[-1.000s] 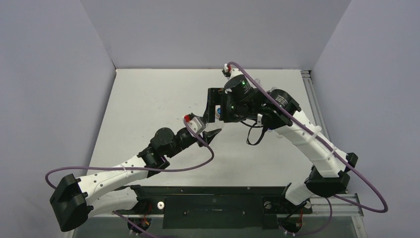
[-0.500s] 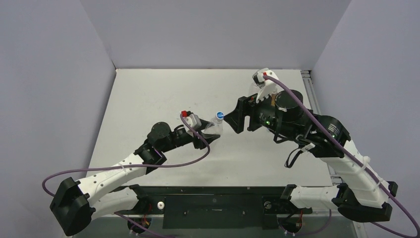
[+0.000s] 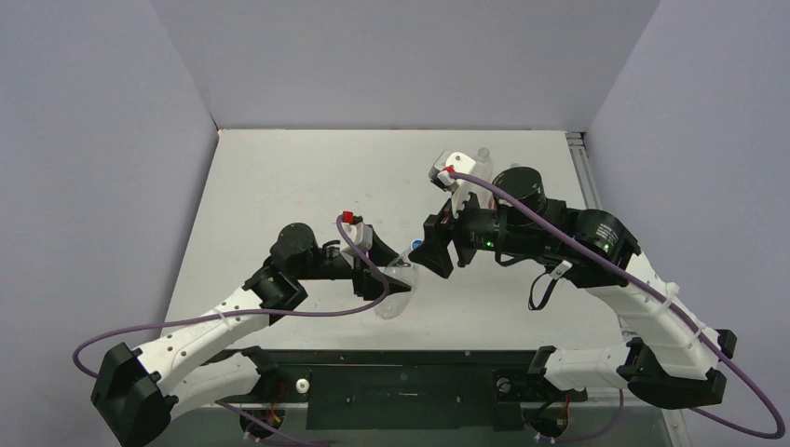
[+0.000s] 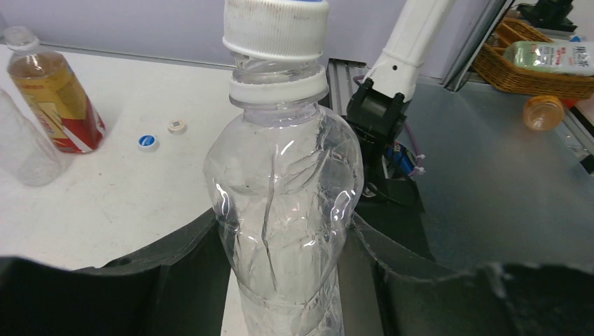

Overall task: Screw on the bottle caps
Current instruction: Screw the bottle cap onto the plastic bottle.

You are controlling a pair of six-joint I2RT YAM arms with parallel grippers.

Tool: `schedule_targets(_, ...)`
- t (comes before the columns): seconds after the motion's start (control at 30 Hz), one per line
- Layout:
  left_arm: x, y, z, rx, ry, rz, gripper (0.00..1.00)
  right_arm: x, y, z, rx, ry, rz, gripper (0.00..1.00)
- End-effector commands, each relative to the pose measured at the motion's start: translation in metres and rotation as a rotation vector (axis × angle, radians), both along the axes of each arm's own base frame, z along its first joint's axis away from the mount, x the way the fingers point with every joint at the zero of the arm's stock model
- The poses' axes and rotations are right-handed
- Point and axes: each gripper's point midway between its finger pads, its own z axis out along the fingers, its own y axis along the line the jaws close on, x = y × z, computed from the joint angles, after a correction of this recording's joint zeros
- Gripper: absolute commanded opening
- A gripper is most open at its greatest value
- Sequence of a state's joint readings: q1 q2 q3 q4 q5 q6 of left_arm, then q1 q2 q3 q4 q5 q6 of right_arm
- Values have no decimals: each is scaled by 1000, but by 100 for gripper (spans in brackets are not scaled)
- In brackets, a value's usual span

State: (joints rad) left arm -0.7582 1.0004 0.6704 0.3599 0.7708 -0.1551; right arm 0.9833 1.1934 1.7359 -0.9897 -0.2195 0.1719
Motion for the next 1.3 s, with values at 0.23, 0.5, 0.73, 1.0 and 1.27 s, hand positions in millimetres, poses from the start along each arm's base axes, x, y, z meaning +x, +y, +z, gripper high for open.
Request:
schedule_targets(0.23,-24,3,29,-52,-10,-126,12,-16,4,-2,-45,-4,102,59)
schedule_targets(0.5,-25,4,29,-53,-11,-128,12,-13,6,-11,-88,3,94,54)
schedule_targets(0.73,-25,5,29,-53,-13,-125,12,-11,7,-13,-100,2,85,45)
schedule_targets(1.0,-26,5,29,-54,-12,-128,12,-11,6,-18,-118,11,82,42)
schedule_targets(1.27,-27,5,28,-51,-11,-134,12,-9,4,-17,-114,9,58,29)
